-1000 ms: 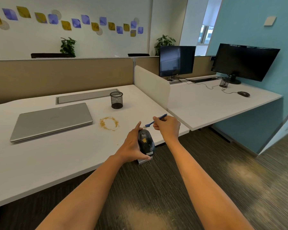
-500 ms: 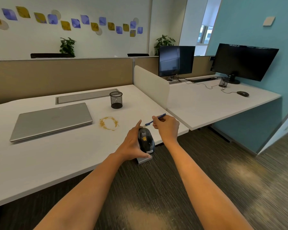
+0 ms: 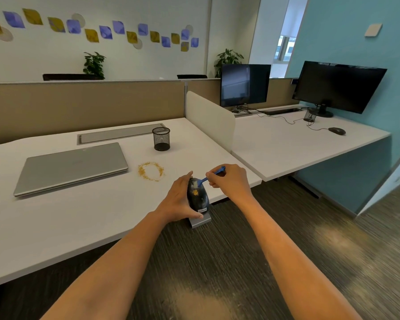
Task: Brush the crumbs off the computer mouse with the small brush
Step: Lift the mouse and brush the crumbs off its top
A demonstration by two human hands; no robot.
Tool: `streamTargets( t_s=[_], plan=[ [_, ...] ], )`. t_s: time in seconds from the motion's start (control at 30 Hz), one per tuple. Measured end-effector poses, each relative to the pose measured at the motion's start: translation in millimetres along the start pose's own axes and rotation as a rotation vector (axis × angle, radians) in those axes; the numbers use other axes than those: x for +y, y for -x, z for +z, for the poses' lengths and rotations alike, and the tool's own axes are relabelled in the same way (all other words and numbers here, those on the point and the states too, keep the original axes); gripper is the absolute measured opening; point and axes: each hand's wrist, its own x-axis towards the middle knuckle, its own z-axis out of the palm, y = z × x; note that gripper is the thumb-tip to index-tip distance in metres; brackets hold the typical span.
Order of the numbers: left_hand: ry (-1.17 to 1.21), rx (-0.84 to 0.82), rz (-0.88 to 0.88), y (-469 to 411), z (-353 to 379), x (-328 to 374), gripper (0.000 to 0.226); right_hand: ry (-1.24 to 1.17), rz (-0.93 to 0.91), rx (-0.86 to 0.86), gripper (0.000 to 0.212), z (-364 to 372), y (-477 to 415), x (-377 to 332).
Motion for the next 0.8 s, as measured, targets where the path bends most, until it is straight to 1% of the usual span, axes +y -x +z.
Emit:
streamTargets(
  t_s=[0.07, 0.13, 0.33, 0.5, 0.57, 0.67, 0.73, 0.8],
  plan=[
    [-0.027, -0.008, -0.008, -2, 2, 0, 0.121, -0.003, -0.017, -0.065, 0.021, 5, 5, -1],
    [-0.049, -0.007, -0.004, -3, 4, 0, 0.118, 0.043, -0.042, -0.098, 0.021, 13, 10, 0],
    [-0.065, 0.022, 0.021, -2, 5, -2, 0.112, 0.135, -0.106, -0.007, 0.021, 15, 15, 4],
    [-0.069, 0.027, 0.022, -2, 8, -3, 0.111, 0.141, -0.067, 0.072, 0.020, -4, 10, 13],
    [-0.064, 0.029, 0.025, -2, 9, -4, 0.110, 0.083, -0.043, 0.105, 0.018, -9, 9, 16],
    [-0.059, 0.036, 0.035, -3, 11, -2, 0.110, -0.001, -0.041, 0.050, 0.015, -6, 12, 13],
    [-0.049, 0.043, 0.043, -4, 12, 0, 0.111, 0.002, -0.051, -0.016, 0.015, 0, 15, 12],
    [-0.043, 0.050, 0.054, -5, 12, 1, 0.110, 0.027, -0.057, -0.040, 0.017, 4, 17, 13]
  ],
)
